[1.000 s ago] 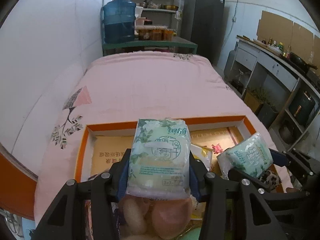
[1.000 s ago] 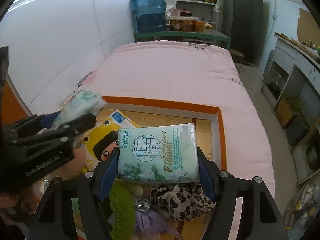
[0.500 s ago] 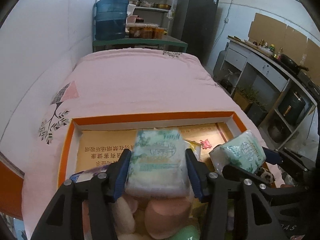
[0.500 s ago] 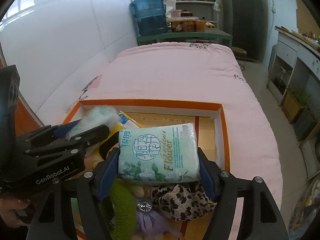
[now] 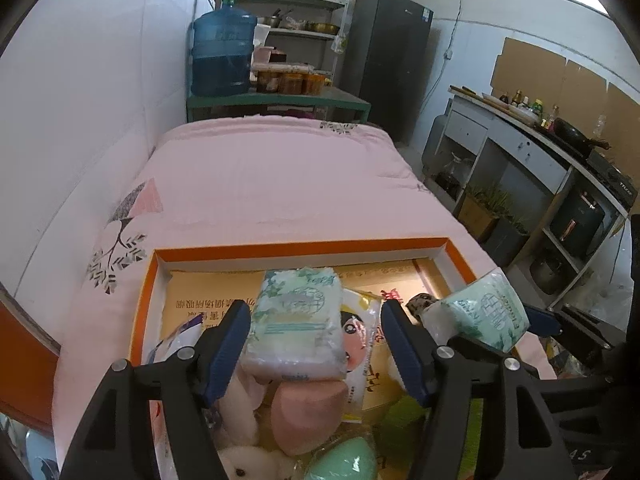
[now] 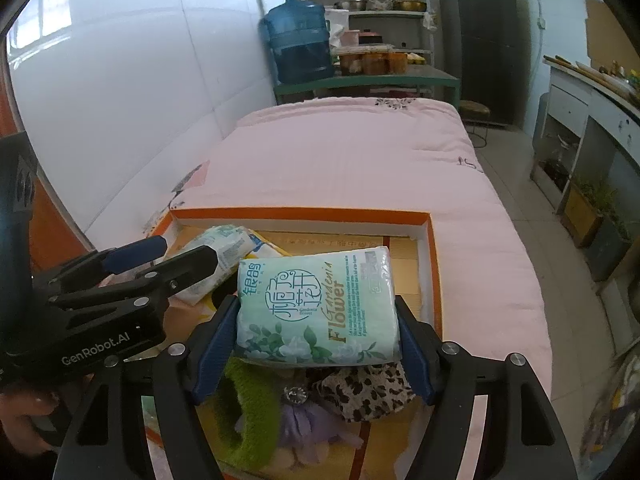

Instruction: Organize soft objects

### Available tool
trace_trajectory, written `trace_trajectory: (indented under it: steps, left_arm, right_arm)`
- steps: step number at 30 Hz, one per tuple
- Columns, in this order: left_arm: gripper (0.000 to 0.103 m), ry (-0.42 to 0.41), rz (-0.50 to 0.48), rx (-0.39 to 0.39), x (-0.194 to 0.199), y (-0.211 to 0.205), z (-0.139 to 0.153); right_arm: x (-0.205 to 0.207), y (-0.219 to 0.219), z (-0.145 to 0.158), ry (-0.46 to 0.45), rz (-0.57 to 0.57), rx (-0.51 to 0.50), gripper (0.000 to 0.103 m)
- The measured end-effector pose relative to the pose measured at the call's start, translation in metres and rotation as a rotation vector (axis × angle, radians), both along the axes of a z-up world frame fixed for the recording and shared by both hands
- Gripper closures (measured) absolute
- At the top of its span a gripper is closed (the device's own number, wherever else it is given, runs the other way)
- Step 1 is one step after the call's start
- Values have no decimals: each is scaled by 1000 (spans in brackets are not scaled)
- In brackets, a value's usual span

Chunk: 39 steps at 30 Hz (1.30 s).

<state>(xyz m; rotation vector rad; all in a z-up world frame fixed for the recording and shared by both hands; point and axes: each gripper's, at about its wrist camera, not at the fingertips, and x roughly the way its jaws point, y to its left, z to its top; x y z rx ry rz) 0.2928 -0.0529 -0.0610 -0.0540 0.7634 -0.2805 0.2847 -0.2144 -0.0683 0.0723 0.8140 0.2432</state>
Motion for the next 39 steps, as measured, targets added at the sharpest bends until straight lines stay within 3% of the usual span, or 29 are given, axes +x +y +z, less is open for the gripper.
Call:
trace_trajectory:
  steps: [18,39]
  left_arm:
    - [36,-83,37,-24,-39,20,36]
    - [36,-112,57,-61,-75,38,46]
  right_arm:
    - [-32,10,30,-50,42,8,26]
    - [-55,14,42,-79,13,27,26]
